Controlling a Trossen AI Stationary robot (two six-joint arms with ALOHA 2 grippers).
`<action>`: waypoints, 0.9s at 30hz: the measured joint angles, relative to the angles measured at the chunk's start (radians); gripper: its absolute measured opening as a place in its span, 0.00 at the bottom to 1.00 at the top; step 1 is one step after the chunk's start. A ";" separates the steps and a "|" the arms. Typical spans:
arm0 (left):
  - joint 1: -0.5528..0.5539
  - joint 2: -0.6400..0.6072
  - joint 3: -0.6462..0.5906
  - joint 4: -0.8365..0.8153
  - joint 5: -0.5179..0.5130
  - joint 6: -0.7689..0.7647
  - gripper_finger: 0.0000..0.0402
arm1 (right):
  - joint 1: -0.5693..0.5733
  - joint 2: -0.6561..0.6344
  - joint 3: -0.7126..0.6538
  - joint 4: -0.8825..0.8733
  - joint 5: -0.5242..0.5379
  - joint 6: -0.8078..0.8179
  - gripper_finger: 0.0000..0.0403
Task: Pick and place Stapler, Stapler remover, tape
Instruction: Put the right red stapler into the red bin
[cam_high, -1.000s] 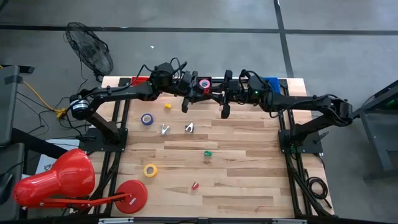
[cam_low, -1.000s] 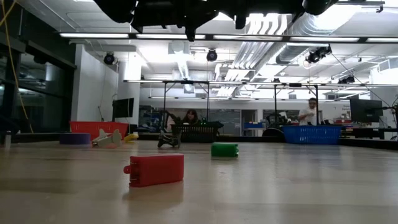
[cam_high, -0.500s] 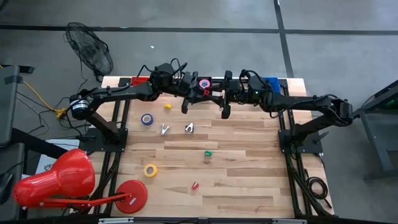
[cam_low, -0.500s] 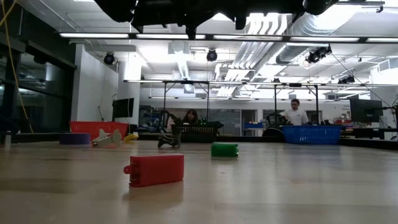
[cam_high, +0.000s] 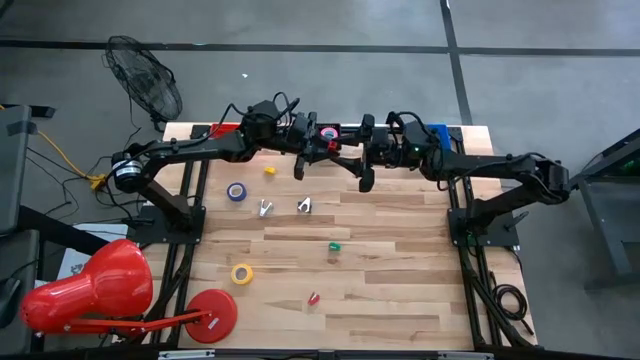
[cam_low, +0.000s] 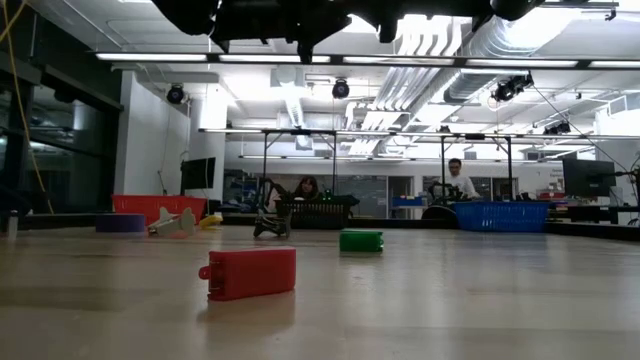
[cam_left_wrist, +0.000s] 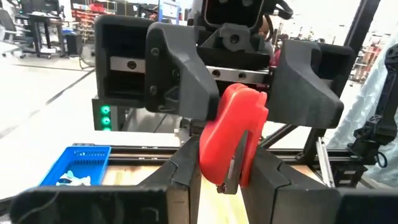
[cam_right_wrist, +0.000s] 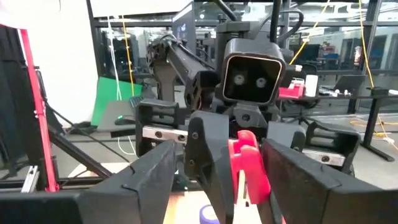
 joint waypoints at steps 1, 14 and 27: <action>0.000 0.000 0.000 -0.003 -0.007 0.003 0.19 | 0.000 -0.006 0.000 -0.005 0.003 0.000 0.57; 0.092 -0.001 0.000 -0.215 -0.206 0.026 0.19 | -0.003 -0.164 0.000 -0.134 0.286 -0.016 0.58; 0.295 -0.001 -0.001 -0.684 -0.543 0.142 0.19 | -0.003 -0.280 0.001 -0.329 0.429 -0.018 0.58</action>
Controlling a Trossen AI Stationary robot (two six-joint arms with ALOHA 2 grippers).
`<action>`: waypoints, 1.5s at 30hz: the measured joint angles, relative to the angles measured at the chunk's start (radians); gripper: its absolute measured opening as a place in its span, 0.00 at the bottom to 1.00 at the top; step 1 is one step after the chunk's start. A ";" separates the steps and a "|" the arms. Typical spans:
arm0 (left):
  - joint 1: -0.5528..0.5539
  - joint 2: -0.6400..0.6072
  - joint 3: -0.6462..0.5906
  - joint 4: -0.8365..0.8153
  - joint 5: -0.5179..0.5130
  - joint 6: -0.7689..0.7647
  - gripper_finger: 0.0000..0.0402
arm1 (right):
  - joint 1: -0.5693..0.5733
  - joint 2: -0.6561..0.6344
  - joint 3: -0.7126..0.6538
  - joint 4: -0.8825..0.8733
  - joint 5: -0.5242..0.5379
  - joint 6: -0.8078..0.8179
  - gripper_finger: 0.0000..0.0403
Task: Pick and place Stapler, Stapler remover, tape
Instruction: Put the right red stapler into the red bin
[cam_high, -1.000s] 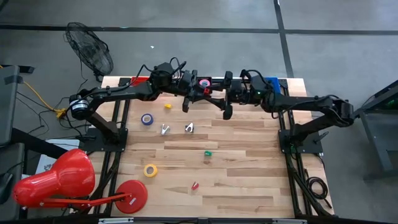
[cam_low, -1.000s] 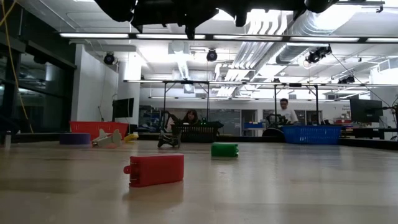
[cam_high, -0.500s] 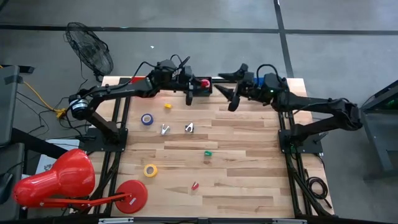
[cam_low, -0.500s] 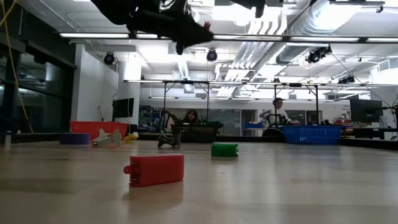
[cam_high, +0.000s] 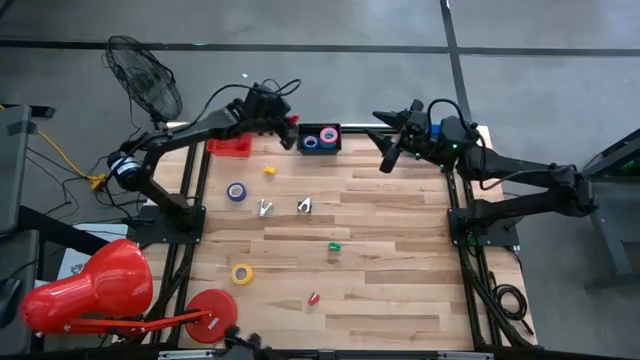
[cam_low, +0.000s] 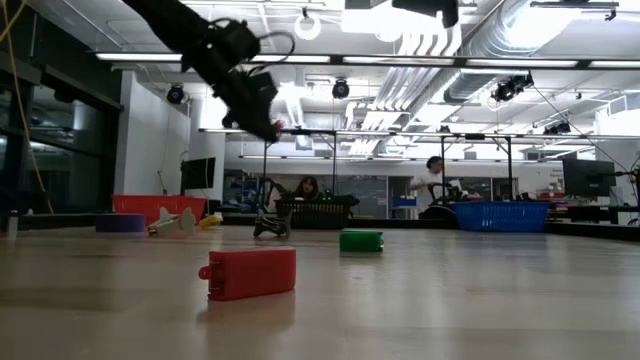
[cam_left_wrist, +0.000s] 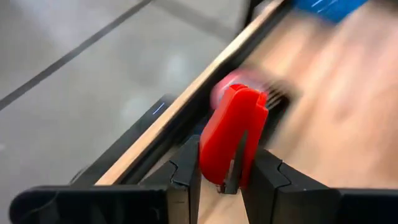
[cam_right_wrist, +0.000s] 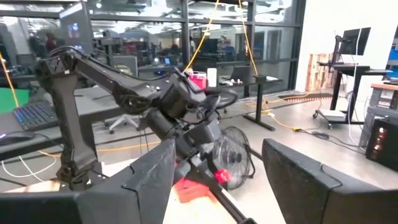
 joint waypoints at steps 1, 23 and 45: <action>0.015 0.000 0.000 -0.042 -0.031 0.009 0.19 | 0.000 -0.003 0.000 -0.007 0.000 0.000 0.57; 0.204 0.000 -0.081 -0.459 -0.458 -0.121 0.19 | 0.000 -0.002 0.001 -0.084 0.045 0.000 0.57; 0.268 0.007 -0.204 -0.421 -0.451 -0.226 0.25 | 0.000 -0.002 0.001 -0.126 0.041 0.000 0.58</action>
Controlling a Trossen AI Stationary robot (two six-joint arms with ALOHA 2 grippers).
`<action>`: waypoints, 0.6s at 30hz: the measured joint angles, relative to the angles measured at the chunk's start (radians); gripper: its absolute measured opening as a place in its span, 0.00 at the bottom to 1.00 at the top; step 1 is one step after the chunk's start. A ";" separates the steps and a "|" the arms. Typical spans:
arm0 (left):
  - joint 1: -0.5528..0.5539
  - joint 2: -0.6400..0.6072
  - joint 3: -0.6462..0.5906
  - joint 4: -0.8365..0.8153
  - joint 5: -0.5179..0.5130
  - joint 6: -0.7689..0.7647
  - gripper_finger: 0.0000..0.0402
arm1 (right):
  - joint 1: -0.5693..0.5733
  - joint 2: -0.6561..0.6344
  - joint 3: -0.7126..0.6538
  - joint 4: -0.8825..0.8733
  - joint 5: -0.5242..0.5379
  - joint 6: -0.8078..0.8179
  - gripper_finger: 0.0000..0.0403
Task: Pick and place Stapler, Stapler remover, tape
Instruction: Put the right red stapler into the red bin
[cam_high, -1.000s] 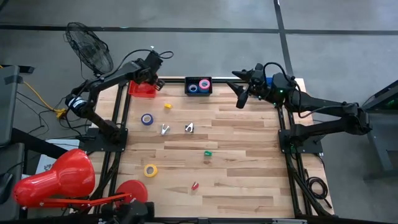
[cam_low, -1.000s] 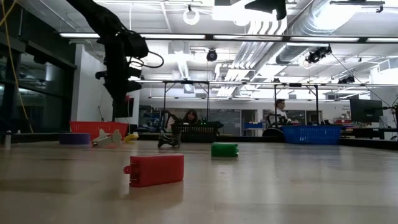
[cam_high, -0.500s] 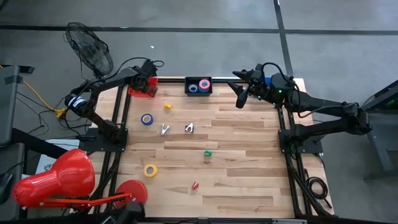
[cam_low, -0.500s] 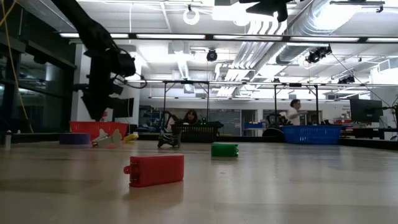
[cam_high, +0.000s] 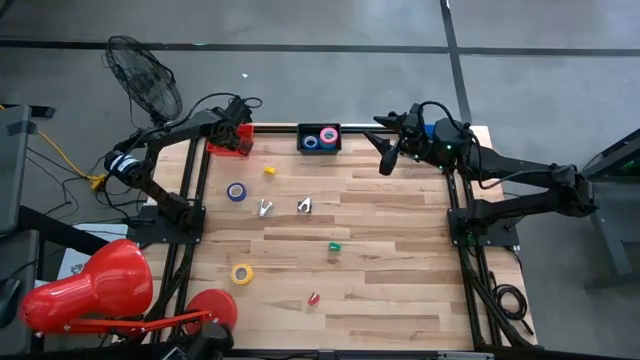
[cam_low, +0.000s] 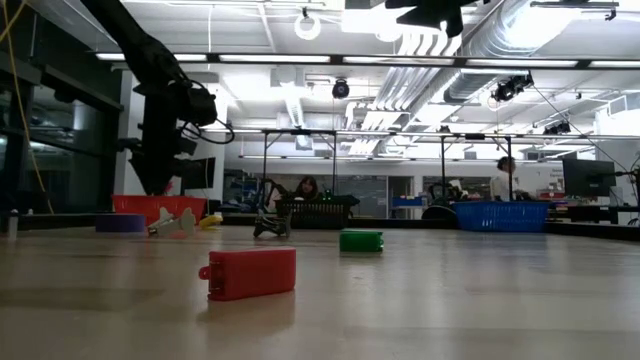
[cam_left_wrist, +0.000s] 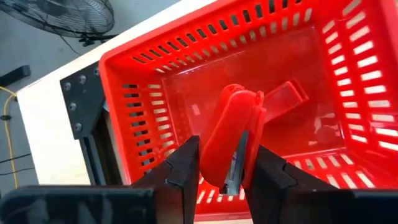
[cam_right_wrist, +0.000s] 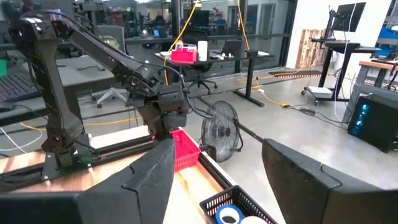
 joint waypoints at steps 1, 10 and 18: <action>0.000 0.000 0.000 0.000 0.005 0.000 0.25 | 0.000 0.000 0.000 -0.005 0.000 0.000 0.58; 0.000 0.000 0.000 0.000 0.021 0.026 0.27 | 0.000 0.000 0.000 -0.017 -0.007 0.012 0.58; 0.000 0.000 0.000 0.000 0.020 0.027 0.46 | 0.000 0.000 0.000 -0.017 -0.022 0.030 0.58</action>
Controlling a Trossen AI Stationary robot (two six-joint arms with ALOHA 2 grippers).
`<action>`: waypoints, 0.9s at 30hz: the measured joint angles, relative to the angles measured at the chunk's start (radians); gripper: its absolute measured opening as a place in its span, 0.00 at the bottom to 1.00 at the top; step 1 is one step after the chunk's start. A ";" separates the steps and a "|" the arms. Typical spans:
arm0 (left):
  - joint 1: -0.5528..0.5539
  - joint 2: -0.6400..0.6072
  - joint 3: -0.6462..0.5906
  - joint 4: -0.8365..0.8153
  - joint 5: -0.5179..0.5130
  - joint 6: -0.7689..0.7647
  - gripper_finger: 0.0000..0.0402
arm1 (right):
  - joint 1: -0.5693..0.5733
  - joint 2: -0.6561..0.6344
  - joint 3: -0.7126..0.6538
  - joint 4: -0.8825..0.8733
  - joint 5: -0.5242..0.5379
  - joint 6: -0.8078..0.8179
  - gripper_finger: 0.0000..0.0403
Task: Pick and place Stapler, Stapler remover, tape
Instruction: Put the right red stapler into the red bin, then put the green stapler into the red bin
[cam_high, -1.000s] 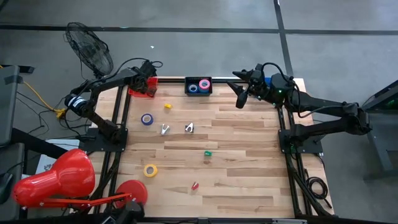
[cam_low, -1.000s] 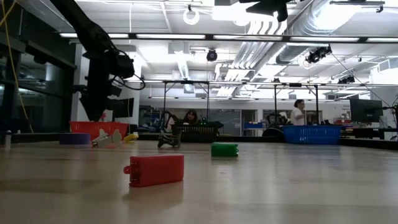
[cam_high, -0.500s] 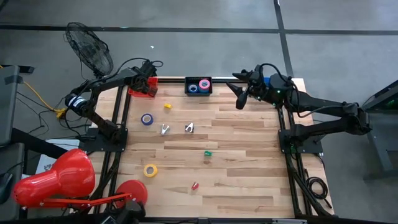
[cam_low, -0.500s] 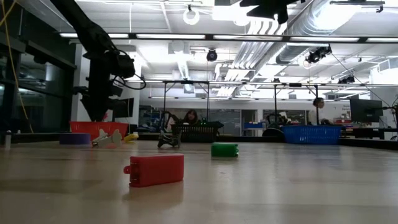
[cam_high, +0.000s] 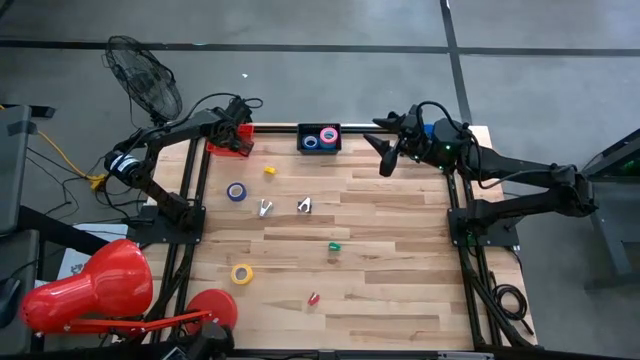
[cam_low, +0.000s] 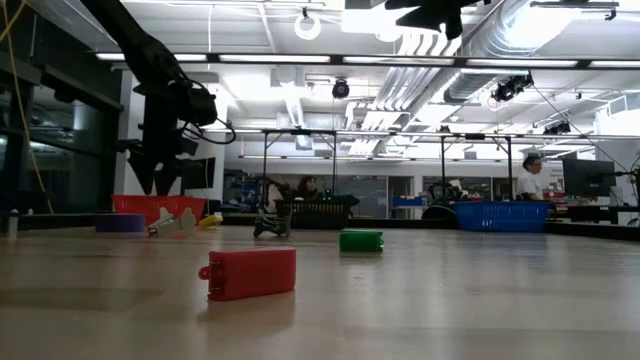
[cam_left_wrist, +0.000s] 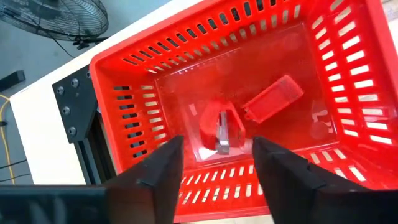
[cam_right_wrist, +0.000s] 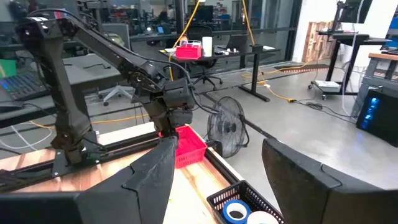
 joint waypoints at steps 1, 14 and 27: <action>0.000 0.000 0.000 0.000 0.000 0.000 0.49 | 0.000 0.000 0.000 0.000 -0.002 0.000 0.58; 0.000 -0.007 0.000 0.019 0.060 0.056 0.58 | 0.000 0.000 0.000 -0.072 -0.019 0.033 0.58; -0.104 -0.121 0.001 0.109 0.084 0.252 0.58 | 0.003 0.000 0.000 -0.226 -0.090 0.042 0.58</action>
